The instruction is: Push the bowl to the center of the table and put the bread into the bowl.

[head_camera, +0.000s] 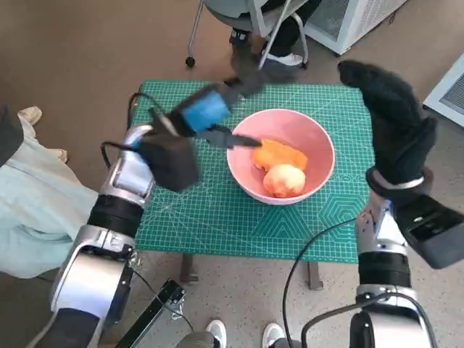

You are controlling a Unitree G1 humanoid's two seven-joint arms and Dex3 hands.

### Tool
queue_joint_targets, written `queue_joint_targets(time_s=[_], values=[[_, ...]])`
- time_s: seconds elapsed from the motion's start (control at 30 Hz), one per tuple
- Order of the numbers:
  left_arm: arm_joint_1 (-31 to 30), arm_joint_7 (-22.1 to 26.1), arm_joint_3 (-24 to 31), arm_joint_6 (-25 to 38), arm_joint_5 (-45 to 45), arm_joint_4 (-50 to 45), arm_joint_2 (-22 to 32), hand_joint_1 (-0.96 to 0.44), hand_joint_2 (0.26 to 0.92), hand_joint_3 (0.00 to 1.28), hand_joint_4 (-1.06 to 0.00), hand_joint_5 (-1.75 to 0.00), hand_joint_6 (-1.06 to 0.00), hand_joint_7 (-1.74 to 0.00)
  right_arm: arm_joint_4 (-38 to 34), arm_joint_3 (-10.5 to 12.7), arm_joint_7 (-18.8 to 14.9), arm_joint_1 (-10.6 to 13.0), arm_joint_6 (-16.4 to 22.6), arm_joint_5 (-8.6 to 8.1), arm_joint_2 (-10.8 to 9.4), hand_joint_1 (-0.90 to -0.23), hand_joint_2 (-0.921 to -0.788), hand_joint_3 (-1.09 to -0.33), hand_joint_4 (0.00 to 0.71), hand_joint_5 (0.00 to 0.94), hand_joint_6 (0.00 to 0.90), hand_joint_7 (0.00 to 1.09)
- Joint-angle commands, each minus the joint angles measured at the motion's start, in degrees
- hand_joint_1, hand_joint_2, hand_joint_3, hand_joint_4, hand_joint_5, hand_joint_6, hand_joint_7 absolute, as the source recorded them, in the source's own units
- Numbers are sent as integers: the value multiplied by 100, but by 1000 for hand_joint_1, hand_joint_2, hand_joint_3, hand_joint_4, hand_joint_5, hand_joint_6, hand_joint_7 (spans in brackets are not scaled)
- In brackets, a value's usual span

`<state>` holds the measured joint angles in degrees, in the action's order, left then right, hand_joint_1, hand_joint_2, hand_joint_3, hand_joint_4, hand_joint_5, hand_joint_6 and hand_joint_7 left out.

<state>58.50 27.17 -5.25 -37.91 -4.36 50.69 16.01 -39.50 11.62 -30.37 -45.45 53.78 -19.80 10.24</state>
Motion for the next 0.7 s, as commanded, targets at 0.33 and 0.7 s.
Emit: queue_joint_targets(time_s=[0.33, 0.7], values=[[-1240, -750, 945, 134, 1333, -1863, -659, -226, 921, 180, -414, -10, -118, -667, 72, 52, 678, -135, -135, 458, 16, -601, -921, -736, 335, 6, 47, 798], [-1648, -681, 988, 251, 1537, -2363, -741, -278, 921, 262, -388, -1, -50, -808, 170, 13, 1352, -201, -276, 1013, 36, -579, -921, -791, 350, 12, 53, 787]])
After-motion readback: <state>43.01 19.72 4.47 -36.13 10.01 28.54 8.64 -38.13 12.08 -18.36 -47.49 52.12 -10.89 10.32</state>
